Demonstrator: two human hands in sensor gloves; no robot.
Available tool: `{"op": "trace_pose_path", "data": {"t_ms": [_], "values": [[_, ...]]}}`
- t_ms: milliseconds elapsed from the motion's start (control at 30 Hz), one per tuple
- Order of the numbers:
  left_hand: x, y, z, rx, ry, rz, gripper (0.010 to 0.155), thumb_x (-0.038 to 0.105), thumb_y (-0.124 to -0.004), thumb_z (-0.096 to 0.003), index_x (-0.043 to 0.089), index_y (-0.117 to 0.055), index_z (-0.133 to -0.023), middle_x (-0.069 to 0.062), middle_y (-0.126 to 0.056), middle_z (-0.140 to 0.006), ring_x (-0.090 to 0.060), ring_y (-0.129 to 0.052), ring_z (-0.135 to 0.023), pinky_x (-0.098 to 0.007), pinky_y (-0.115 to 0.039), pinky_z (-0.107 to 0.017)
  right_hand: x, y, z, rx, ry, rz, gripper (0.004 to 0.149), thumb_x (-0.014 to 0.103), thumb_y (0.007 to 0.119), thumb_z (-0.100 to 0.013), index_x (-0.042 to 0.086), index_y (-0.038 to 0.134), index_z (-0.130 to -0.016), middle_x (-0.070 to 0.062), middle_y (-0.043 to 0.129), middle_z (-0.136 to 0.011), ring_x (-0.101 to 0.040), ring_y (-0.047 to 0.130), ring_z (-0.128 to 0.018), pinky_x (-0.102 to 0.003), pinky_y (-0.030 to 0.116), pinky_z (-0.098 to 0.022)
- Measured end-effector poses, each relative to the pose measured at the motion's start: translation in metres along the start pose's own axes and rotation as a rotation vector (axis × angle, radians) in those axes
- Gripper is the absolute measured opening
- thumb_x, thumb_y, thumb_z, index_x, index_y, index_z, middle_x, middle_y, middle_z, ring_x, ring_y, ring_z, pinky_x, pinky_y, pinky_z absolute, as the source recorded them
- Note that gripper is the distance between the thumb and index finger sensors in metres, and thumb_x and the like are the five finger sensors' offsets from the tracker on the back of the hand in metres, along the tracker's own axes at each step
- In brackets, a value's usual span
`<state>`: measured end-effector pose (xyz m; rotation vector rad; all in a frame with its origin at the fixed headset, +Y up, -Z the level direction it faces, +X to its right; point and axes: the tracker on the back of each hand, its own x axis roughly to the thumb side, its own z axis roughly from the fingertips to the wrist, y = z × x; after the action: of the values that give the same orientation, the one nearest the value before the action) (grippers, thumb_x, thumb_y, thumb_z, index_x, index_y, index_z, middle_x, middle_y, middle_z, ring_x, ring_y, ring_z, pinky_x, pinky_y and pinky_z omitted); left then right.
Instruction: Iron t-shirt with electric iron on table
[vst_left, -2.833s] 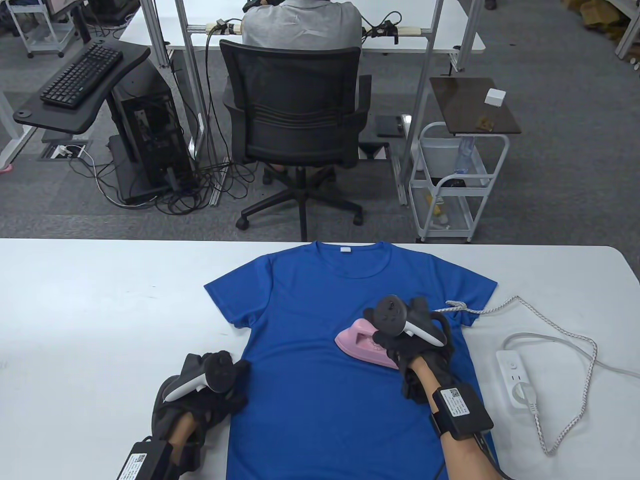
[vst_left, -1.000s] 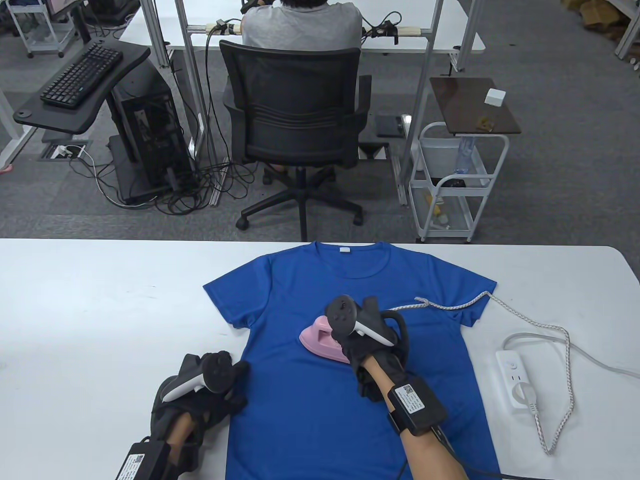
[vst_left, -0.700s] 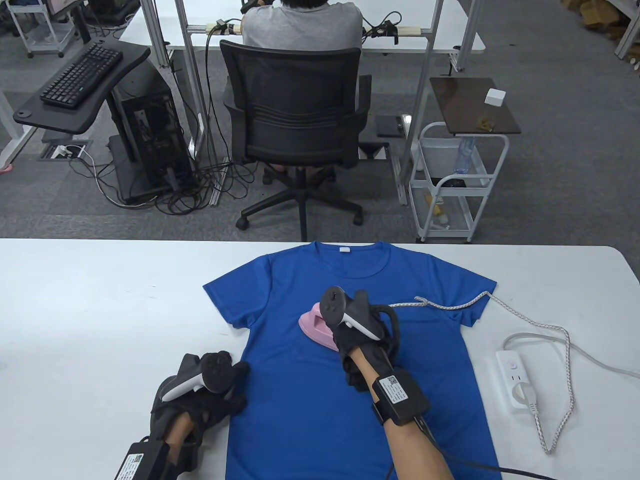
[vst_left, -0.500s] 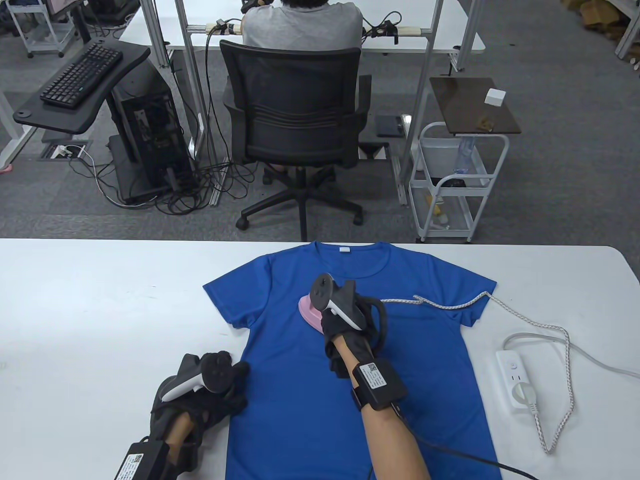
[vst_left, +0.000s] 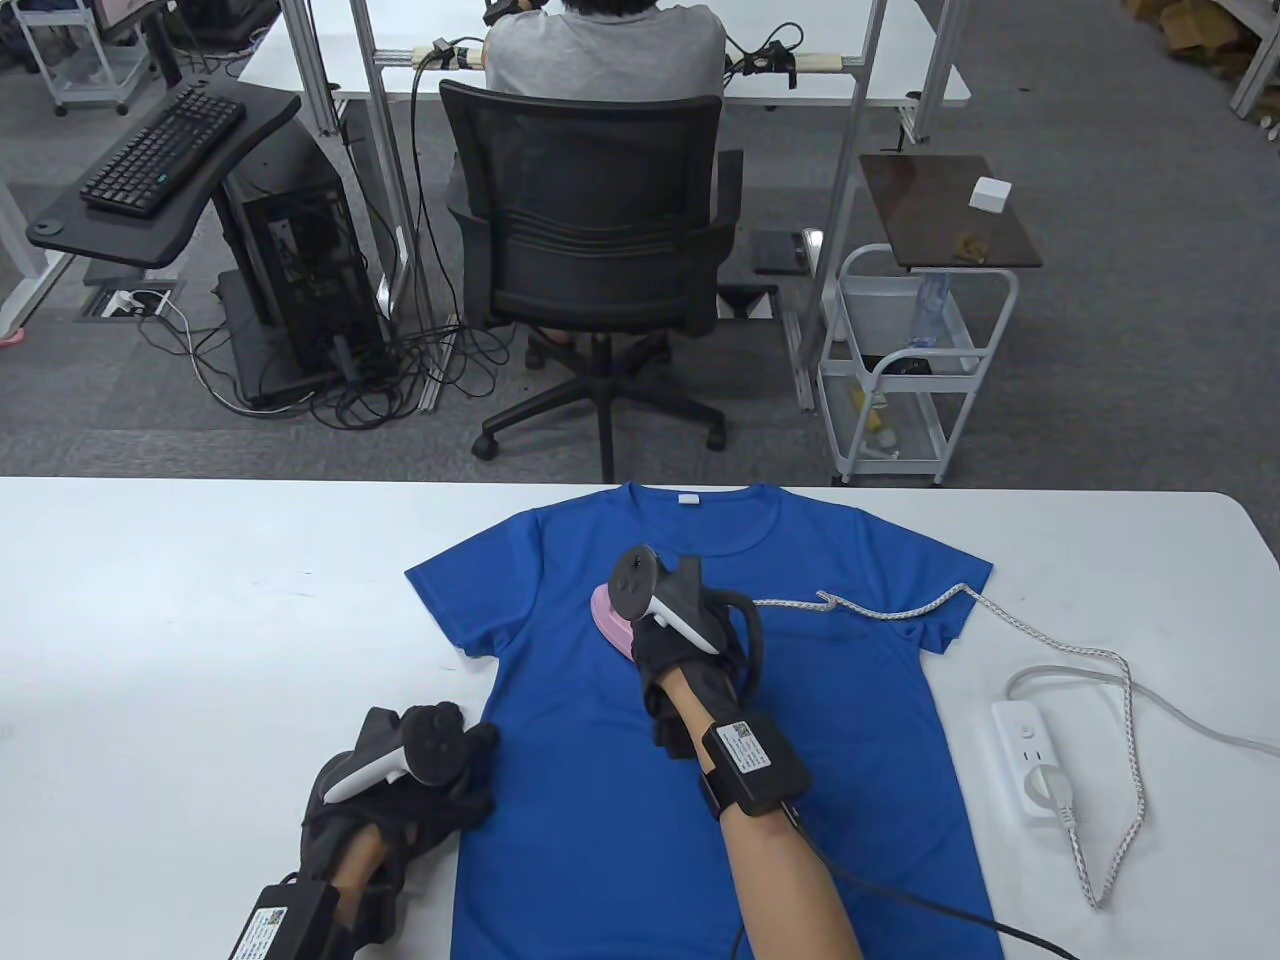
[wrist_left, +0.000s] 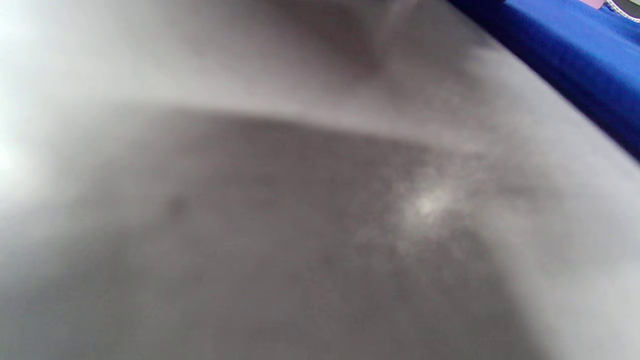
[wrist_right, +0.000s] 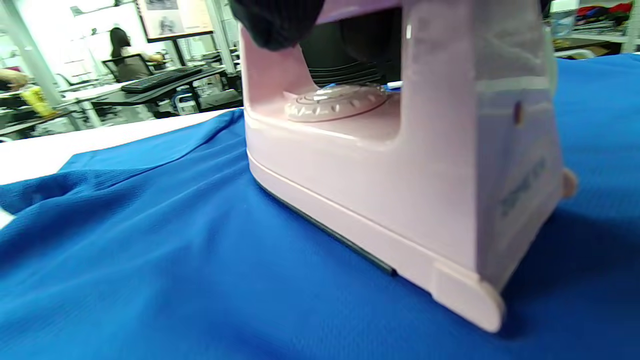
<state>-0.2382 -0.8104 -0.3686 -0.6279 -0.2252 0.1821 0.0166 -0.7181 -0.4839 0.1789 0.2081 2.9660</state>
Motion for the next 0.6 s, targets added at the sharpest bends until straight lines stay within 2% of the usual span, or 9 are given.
{"op": "trace_pose_path", "data": {"t_ms": [233, 433, 600], "values": [[0.000, 0.000, 0.000, -0.001, 0.000, 0.000, 0.075, 0.057, -0.058, -0.0478, 0.043, -0.014, -0.107, -0.004, 0.002, -0.112, -0.037, 0.002, -0.102, -0.056, -0.014, -0.071, 0.015, 0.000, 0.012, 0.059, -0.190, -0.004, 0.068, 0.021, 0.076, -0.046, 0.014, 0.050, -0.109, -0.021, 0.069, -0.103, -0.046, 0.083, -0.083, -0.060, 0.068, -0.062], [0.000, 0.000, 0.000, 0.000, -0.002, 0.004, 0.075, 0.057, -0.058, -0.0478, 0.043, -0.014, -0.106, -0.004, 0.002, -0.112, -0.037, 0.002, -0.102, -0.056, -0.013, -0.071, 0.023, 0.001, 0.015, 0.104, -0.347, -0.047, 0.067, 0.021, 0.078, -0.044, 0.022, 0.056, -0.107, -0.016, 0.072, -0.104, -0.043, 0.083, -0.084, -0.059, 0.068, -0.063], [0.000, 0.000, 0.000, -0.005, -0.002, 0.004, 0.075, 0.057, -0.058, -0.0478, 0.043, -0.013, -0.106, -0.004, 0.003, -0.112, -0.037, 0.003, -0.102, -0.056, -0.013, -0.071, 0.020, -0.001, 0.007, 0.085, -0.337, -0.042, 0.066, 0.024, 0.079, -0.041, 0.029, 0.059, -0.105, -0.012, 0.076, -0.103, -0.039, 0.086, -0.084, -0.055, 0.070, -0.064]]}}
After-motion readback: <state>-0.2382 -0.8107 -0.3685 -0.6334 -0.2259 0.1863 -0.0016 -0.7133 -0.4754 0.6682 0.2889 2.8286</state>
